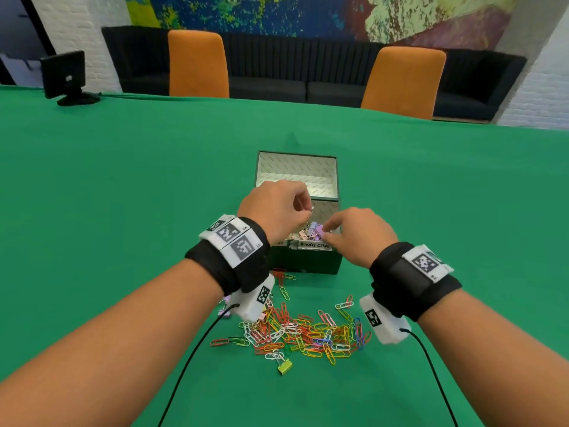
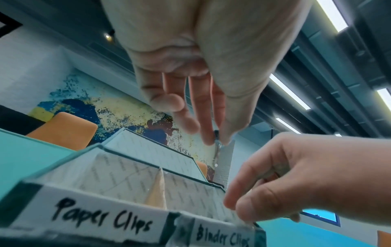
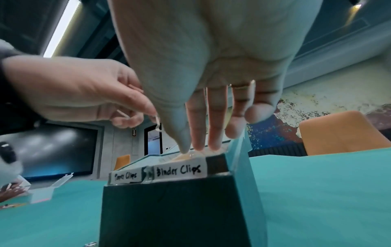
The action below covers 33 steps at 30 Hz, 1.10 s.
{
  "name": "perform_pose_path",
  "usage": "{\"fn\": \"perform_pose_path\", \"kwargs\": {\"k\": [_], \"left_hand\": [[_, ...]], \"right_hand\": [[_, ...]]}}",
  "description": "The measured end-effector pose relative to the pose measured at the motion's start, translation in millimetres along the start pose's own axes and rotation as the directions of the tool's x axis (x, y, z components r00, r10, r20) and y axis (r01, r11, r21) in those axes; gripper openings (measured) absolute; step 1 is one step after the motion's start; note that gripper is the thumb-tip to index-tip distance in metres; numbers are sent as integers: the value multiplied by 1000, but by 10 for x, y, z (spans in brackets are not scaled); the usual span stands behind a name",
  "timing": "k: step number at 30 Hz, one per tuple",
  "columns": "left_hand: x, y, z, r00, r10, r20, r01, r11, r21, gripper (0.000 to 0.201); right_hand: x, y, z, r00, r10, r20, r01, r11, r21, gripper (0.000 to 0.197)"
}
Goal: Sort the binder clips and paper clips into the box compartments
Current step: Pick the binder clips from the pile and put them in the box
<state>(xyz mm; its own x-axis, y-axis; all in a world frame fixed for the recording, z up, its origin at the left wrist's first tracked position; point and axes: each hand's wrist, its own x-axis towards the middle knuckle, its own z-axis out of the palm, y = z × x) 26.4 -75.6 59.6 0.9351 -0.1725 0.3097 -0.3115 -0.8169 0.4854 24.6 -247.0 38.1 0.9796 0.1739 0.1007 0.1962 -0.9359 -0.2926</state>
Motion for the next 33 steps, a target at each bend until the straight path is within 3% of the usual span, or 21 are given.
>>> {"fn": "perform_pose_path", "kwargs": {"k": [6, 9, 11, 16, 22, 27, 33], "left_hand": [[179, 29, 130, 997, 52, -60, -46, 993, 107, 6], [185, -8, 208, 997, 14, 71, -25, 988, 151, 8], [138, -44, 225, 986, 14, 166, -44, 983, 177, 11], [-116, -156, 154, 975, 22, 220, -59, 985, 163, 11], [-502, -407, -10, 957, -73, 279, 3, 971, 241, 13], [-771, -617, -79, 920, -174, 350, 63, 950, 305, 14], [-939, -724, -28, 876, -221, 428, 37, 917, 397, 34]], "right_hand": [[-163, 22, 117, 985, -3, -171, 35, 982, 184, 15], [-269, 45, 212, 986, 0, -168, 41, 970, 239, 12], [-321, 49, 261, 991, -15, -131, 48, 966, 254, 10], [-356, -49, 331, 989, -127, 75, 110, 975, 192, 14], [-360, -338, 496, 897, -272, 348, 260, 962, 83, 23], [-348, -572, 628, 853, -348, 388, 360, 932, 43, 31], [-284, -639, 720, 823, -360, 440, 402, 916, -2, 34]]}}
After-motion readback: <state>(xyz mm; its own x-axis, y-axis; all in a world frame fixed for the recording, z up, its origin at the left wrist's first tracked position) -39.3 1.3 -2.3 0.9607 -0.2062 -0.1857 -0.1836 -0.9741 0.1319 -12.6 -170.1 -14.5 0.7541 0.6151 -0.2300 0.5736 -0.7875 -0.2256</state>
